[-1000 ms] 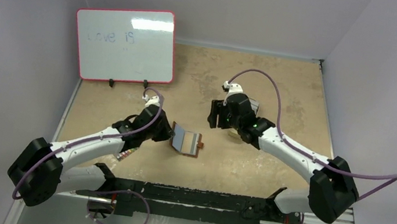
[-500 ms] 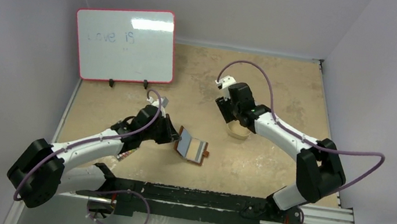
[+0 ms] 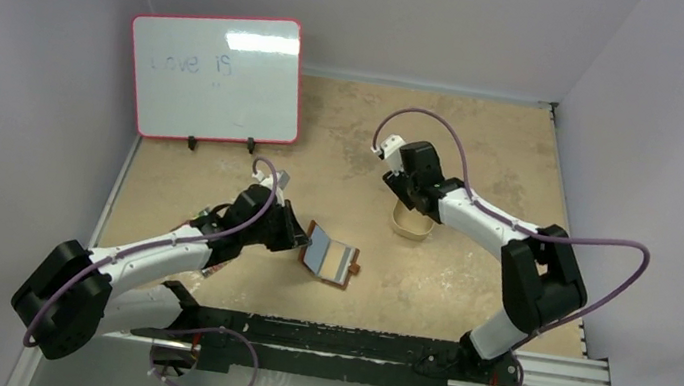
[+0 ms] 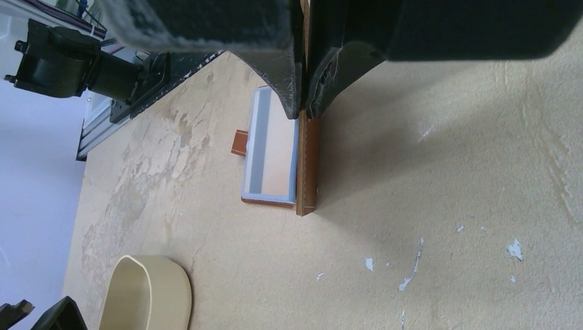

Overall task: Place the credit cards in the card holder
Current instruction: Pick up the credit card from the storage box.

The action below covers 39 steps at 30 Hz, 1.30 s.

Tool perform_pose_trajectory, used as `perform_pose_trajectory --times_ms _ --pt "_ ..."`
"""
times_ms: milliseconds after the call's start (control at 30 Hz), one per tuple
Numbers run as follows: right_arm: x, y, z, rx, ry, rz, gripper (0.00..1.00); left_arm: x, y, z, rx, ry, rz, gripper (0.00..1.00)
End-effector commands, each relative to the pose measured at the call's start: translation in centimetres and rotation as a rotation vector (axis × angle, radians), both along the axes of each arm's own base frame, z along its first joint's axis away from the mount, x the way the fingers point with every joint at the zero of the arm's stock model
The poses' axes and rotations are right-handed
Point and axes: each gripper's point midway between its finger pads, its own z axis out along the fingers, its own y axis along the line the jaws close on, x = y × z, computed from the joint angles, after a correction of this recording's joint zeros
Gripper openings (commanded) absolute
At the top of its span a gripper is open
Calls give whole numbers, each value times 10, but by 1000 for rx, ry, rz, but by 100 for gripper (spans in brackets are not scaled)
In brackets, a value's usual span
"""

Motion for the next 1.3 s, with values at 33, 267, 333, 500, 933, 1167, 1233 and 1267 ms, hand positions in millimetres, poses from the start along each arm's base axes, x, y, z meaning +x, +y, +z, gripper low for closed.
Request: perform_pose_trajectory --times_ms 33,267,333,500,933,1167,1233,1267 --pt "11 -11 -2 -77 -37 3 60 8 -4 9 -52 -49 15 0" --pt "15 -18 -6 -107 -54 -34 59 8 -4 10 -63 -52 20 0" --pt "16 -21 -8 -119 -54 -48 59 9 -4 10 -66 -53 25 0" --pt "18 -24 -1 -131 -76 -63 57 9 -5 11 -69 -50 27 0" --pt "18 -31 10 -128 -106 -94 53 9 -5 11 -82 -51 33 0" --pt "18 -31 11 -122 -106 -94 50 8 -4 9 -85 -48 37 0" --pt "18 -31 12 -121 -108 -96 50 7 -4 9 -86 -47 38 0" --pt "18 -31 12 -119 -107 -96 49 8 -4 10 -86 -48 39 0"
